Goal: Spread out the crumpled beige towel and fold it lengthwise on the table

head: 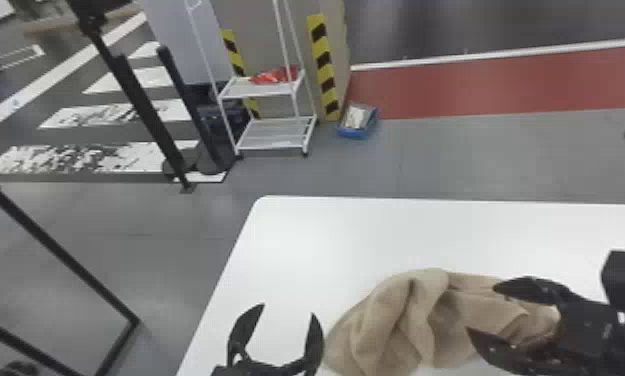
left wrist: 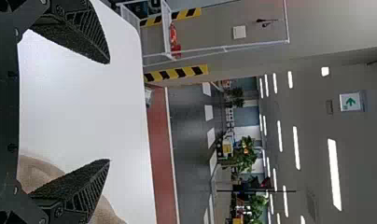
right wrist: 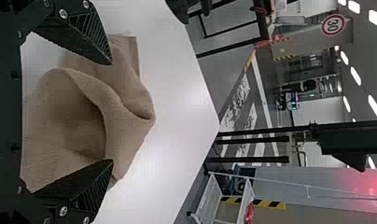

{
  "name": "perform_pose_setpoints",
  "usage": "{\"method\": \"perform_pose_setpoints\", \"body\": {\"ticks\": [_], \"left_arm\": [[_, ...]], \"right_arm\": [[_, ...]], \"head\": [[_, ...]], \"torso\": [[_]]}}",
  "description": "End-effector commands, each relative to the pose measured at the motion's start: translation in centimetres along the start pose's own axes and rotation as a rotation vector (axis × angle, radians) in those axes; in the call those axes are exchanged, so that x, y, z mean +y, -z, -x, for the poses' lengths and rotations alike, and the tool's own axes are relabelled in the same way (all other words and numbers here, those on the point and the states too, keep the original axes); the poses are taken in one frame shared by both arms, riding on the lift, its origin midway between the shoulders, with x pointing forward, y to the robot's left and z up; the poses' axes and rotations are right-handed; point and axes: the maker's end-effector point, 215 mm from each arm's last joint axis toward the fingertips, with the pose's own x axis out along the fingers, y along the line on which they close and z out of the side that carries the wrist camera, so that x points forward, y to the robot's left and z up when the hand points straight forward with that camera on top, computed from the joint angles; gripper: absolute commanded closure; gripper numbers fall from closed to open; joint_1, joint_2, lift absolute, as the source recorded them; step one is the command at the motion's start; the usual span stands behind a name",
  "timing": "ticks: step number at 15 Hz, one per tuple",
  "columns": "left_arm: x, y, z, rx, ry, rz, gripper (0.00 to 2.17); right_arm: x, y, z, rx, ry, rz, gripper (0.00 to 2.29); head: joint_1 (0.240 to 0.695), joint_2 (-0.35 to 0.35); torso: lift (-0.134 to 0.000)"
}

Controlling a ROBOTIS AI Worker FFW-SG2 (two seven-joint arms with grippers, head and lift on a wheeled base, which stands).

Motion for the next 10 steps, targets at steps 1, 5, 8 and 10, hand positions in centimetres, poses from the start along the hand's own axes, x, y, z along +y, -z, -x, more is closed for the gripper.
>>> {"method": "perform_pose_setpoints", "body": {"ticks": [1,5,8,10], "left_arm": [[0.0,0.0,-0.1,0.0,0.0,0.0,0.14],[0.1,0.1,-0.2,0.0,-0.001,0.0,0.14],[-0.1,0.3,-0.3,0.006,0.001,0.002,0.14],[-0.1,0.4,-0.2,0.009,0.002,0.001,0.14]], "right_arm": [[0.3,2.9,1.9,0.073,0.02,0.136,0.19],[0.6,7.0,3.7,0.219,0.018,0.214,0.19],[0.6,8.5,4.3,0.266,0.024,0.222,0.21],[0.2,9.9,4.7,0.312,0.032,0.228,0.21]], "head": [[0.695,0.289],[0.695,0.238],[0.695,0.22],[0.695,0.207]], "torso": [[0.0],[0.0],[0.0],[0.0]]}}
